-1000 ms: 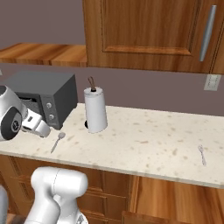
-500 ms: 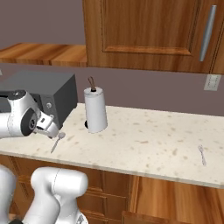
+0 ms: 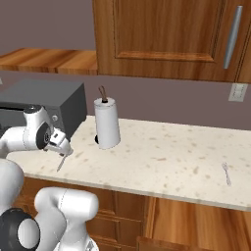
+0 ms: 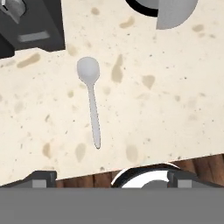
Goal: Organize the utensils by type. Pick up the wooden spoons from the counter and place them in the open cabinet. Then pick up the metallic utensils from the counter and place them in the open drawer.
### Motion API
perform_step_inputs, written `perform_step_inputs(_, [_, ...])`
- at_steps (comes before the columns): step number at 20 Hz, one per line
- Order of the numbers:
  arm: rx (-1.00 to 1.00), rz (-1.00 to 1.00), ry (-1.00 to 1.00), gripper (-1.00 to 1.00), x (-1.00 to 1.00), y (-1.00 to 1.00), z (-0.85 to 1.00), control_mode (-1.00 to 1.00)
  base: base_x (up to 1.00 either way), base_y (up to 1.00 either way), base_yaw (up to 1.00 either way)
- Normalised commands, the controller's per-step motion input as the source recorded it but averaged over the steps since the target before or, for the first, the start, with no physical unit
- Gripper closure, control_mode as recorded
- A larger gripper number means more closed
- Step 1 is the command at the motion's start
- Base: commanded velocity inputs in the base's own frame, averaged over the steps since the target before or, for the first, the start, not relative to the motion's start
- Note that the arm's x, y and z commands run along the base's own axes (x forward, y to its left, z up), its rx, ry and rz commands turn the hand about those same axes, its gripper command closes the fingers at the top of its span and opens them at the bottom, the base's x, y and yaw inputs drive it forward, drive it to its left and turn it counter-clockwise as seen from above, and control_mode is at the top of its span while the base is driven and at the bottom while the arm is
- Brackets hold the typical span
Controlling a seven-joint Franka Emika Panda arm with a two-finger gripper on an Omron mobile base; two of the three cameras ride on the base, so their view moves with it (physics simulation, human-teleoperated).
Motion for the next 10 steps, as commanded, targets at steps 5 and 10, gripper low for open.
perform_step_inputs(5, [-0.02,0.00,0.00,-1.00,0.49,0.17,-0.49,-1.00,0.00,0.00,0.00])
perform_step_inputs(10, [-0.02,0.00,0.00,-1.00,0.45,0.12,-0.44,-1.00,0.00,0.00,0.00])
